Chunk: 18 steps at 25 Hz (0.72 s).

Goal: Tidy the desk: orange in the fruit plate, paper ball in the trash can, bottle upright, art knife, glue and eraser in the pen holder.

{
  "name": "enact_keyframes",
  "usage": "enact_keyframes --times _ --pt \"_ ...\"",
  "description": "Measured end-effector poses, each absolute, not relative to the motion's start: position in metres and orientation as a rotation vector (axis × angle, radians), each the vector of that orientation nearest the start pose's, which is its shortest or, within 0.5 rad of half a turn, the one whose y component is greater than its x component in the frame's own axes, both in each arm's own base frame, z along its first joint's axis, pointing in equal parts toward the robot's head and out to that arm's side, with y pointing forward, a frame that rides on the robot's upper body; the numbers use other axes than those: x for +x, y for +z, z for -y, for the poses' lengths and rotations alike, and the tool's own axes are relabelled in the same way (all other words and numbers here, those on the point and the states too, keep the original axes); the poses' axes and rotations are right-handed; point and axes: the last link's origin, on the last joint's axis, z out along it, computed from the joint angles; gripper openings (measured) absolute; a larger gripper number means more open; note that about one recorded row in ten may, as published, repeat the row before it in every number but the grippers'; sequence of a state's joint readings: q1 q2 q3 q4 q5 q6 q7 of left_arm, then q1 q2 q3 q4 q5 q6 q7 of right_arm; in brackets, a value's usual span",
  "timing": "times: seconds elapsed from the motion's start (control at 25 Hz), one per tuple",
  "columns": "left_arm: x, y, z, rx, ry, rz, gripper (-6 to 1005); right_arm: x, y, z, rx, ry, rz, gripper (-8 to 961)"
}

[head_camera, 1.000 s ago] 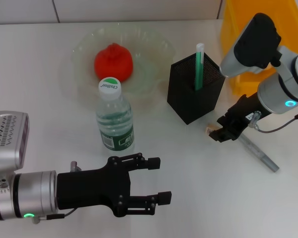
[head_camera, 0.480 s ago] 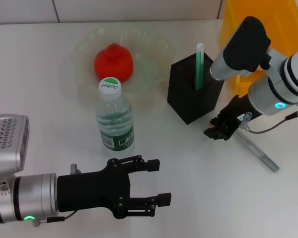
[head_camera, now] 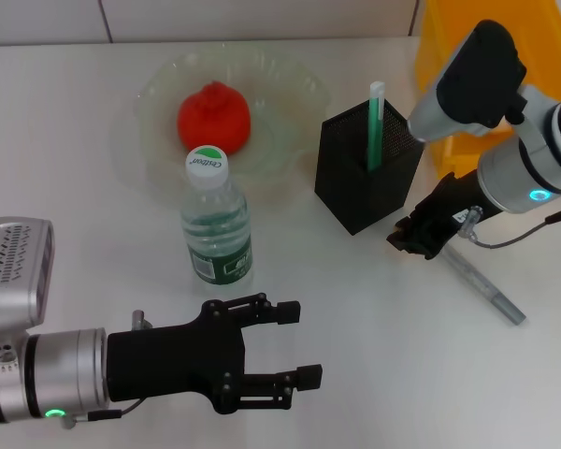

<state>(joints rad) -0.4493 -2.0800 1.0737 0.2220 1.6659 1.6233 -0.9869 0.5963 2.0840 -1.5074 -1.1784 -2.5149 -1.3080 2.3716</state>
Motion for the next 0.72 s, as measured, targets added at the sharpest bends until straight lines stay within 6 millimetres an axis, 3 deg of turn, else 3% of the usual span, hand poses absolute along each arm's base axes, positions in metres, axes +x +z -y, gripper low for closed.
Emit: enact_keyframes --times 0.32,0.44,0.52,0.72 --pt "-0.268 -0.078 -0.236 -2.899 -1.017 0.606 825 0.181 0.009 -0.335 -2.745 -0.210 -0.671 127" --pt "-0.268 -0.079 -0.236 -2.900 -1.015 0.606 825 0.179 0.043 -0.324 -2.803 0.089 -0.681 127" --pt "-0.268 -0.079 -0.236 -2.903 -1.010 0.607 825 0.186 0.071 -0.319 -2.803 0.441 -0.695 127" --pt "-0.268 -0.079 -0.236 -2.904 -1.009 0.608 825 0.193 0.084 -0.321 -2.742 0.674 -0.673 127"
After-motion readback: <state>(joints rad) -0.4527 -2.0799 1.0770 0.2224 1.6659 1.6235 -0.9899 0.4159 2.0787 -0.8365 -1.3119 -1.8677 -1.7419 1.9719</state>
